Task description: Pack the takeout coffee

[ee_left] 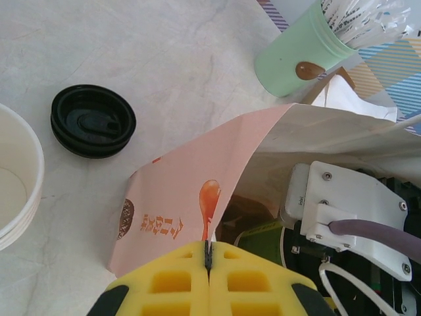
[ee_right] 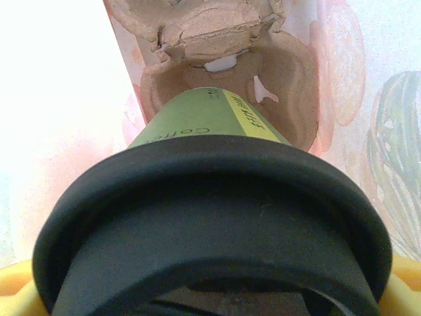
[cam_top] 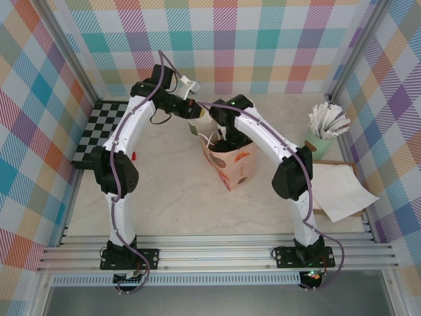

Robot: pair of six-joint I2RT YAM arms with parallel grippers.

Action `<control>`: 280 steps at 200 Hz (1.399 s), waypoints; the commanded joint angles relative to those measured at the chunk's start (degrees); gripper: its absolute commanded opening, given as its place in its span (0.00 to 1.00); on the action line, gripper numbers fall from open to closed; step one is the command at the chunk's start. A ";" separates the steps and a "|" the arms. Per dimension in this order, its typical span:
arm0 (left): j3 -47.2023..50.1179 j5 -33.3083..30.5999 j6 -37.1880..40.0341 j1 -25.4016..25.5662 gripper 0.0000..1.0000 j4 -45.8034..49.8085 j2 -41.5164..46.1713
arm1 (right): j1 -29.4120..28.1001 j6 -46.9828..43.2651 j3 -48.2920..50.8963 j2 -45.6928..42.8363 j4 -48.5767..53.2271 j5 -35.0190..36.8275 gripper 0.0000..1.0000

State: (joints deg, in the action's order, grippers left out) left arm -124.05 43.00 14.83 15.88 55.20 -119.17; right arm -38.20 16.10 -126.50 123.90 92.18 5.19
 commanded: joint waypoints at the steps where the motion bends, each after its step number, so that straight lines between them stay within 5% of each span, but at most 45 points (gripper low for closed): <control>1: -1.37 0.12 2.08 -0.41 0.00 2.18 -1.40 | 0.31 0.91 -1.26 -1.67 10.11 1.51 0.12; 78: -3.30 -0.22 1.78 -0.42 0.00 3.35 -1.49 | 0.66 3.29 -3.75 -3.01 10.07 10.62 0.12; 169: -6.32 -0.27 1.97 -0.41 0.00 5.01 -2.91 | 0.67 -3.86 -2.00 -1.50 10.03 3.38 0.12; 280: -8.16 -0.38 -0.31 -0.41 0.00 4.66 -4.12 | 0.95 -5.20 -2.17 -0.85 9.88 3.07 0.12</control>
State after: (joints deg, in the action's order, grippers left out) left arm -130.23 42.96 15.38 15.84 59.27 -121.91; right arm -37.78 12.43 -128.27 123.50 92.23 8.93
